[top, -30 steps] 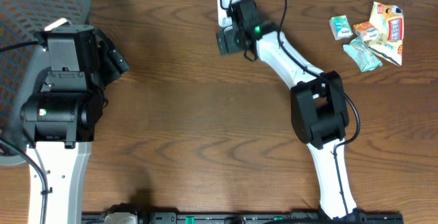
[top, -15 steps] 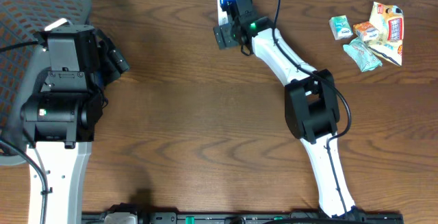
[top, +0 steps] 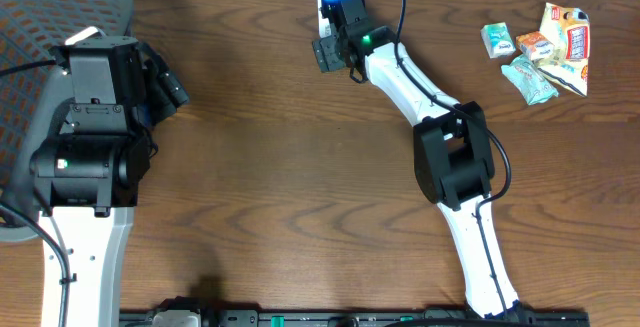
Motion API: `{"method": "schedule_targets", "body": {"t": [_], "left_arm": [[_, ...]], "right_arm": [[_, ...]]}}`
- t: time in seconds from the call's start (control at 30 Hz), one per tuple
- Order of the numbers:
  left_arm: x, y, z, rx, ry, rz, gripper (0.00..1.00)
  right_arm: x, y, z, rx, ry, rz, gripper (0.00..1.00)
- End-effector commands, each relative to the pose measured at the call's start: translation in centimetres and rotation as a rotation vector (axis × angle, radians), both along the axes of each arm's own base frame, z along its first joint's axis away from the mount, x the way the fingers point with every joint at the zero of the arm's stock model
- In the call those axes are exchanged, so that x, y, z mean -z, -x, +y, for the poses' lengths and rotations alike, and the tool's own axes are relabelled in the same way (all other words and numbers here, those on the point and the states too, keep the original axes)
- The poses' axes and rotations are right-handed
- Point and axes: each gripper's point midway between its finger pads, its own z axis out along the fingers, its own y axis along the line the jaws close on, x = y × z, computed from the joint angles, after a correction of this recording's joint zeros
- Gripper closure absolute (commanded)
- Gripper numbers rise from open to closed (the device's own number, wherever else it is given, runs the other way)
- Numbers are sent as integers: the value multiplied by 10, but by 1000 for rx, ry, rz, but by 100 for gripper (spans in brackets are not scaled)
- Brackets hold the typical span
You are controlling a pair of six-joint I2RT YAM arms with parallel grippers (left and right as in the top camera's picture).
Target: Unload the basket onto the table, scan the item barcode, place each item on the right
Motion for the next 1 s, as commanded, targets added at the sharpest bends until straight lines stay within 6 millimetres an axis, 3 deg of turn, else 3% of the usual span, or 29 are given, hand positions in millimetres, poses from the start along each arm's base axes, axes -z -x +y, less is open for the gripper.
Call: {"method": "schedule_targets", "body": {"t": [0.0,0.17,0.23,0.37,0.4,0.8,0.97], "left_arm": [[-7,2,3,-14,-3,-21,2],[-7,2,3,-14,-3,-21,2],[-7,2,3,-14,-3,-21,3],[-7,2,3,-14,-3,-21,2],[-7,2,3,-14,-3,-21,2],[-7,2,3,-14,-3,-21,2],[-7,2,3,-14,-3,-21,2]], "right_arm": [[31,4,-1,5,29,42,17],[31,4,-1,16,21,44,23],[26,2,0,20,13,35,34],[7,-1,1,23,-3,5,44],[-5,-3,2,26,-14,-13,50],[-112,-9,5,30,-100,-177,48],[-152,-32,10,37,-176,-339,49]]}}
